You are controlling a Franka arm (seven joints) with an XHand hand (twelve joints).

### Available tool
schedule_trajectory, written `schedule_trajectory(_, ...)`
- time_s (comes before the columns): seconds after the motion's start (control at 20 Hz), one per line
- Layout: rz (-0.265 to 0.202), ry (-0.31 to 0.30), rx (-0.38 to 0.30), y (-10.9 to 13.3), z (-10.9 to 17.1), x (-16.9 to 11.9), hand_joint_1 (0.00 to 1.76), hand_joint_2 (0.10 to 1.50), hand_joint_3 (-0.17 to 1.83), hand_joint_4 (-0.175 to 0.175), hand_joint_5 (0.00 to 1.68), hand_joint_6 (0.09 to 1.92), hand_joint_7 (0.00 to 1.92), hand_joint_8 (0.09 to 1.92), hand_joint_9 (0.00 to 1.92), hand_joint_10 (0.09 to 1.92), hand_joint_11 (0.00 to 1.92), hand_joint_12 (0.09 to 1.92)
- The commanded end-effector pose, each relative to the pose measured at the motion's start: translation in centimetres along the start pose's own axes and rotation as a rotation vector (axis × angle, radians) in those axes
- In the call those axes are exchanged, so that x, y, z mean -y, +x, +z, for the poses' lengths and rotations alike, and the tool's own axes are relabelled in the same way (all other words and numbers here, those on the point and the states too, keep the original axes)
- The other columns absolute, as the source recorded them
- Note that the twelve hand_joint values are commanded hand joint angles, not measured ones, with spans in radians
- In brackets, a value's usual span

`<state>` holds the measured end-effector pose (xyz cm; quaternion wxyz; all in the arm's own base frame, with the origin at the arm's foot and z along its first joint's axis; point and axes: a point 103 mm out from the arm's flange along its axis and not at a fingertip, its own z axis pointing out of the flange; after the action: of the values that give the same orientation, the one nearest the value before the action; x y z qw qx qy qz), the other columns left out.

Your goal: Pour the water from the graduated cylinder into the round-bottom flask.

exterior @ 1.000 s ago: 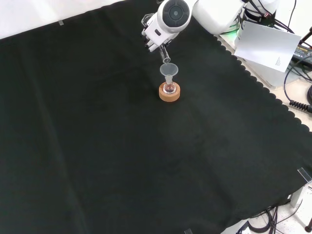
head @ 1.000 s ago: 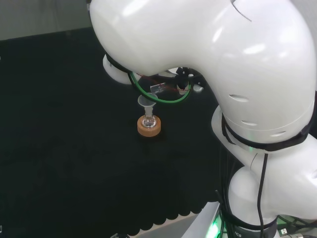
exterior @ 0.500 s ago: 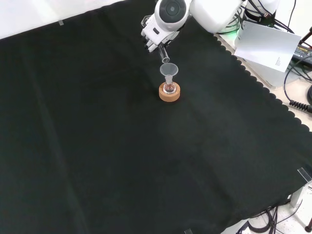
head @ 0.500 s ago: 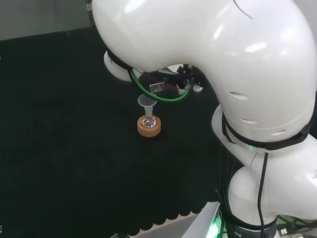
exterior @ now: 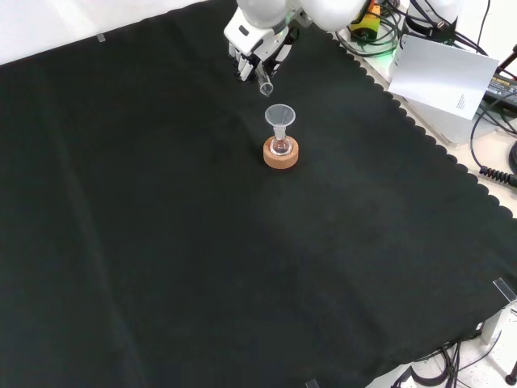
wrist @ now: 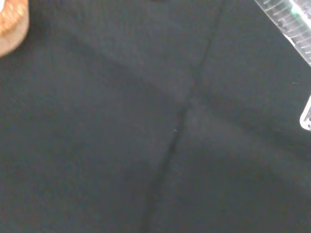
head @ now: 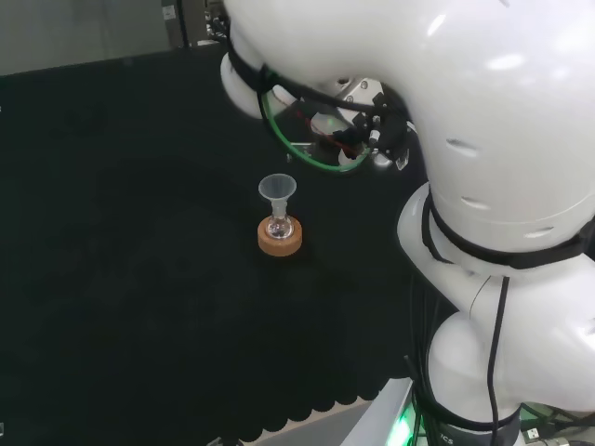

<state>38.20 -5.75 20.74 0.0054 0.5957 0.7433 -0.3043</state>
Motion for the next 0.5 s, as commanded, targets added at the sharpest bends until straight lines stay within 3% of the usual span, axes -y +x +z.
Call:
schedule_trajectory(0.05,-0.031,-0.062,-0.106,-0.4,-0.3,-1.0,1.14,1.23,-0.17,-0.175,0.93,1.12,1.27,0.23,1.43,0.09,1.25,0.69)
schedule_trajectory(0.5,-0.069,-0.126,-0.213,-0.5,0.0,-2.5,1.14,1.24,-0.17,-0.175,0.93,1.13,1.27,0.23,1.43,0.09,1.25,0.69)
